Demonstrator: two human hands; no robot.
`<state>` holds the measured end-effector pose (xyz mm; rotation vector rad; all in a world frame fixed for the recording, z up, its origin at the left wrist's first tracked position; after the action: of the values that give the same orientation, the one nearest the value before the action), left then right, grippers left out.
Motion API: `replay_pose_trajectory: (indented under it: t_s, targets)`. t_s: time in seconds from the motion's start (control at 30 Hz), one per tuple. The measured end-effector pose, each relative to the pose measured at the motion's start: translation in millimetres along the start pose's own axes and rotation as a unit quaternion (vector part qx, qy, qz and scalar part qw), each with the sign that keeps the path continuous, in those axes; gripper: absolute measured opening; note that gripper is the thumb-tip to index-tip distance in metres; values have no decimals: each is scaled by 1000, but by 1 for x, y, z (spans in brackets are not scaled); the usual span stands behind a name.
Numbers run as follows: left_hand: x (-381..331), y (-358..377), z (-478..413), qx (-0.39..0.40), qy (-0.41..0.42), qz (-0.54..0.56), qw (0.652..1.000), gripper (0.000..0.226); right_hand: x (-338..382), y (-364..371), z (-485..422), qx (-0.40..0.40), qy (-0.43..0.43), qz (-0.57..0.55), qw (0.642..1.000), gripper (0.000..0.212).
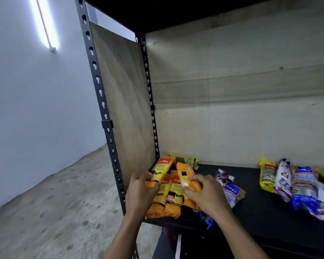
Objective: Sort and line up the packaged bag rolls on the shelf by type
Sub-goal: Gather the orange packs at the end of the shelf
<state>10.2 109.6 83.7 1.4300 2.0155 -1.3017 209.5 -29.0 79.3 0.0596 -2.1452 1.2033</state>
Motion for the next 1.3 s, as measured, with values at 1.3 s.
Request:
replay_pose_trajectory:
  t_s: [1.3]
  targets:
    - [-55, 38, 35, 66, 209, 20, 975, 16, 1, -13, 4, -51, -13, 26, 998, 21]
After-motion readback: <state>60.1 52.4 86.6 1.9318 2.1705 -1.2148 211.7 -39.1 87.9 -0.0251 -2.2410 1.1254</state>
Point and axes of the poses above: each hand's wrist, its own z-axis away from the middle knuckle, its own y-axis out of the palm, x = y × z, the point moved 6 cm from there along -z, towards the middle knuckle, and after that the axes turned 15 degrees about z, right-handed, at the moved point
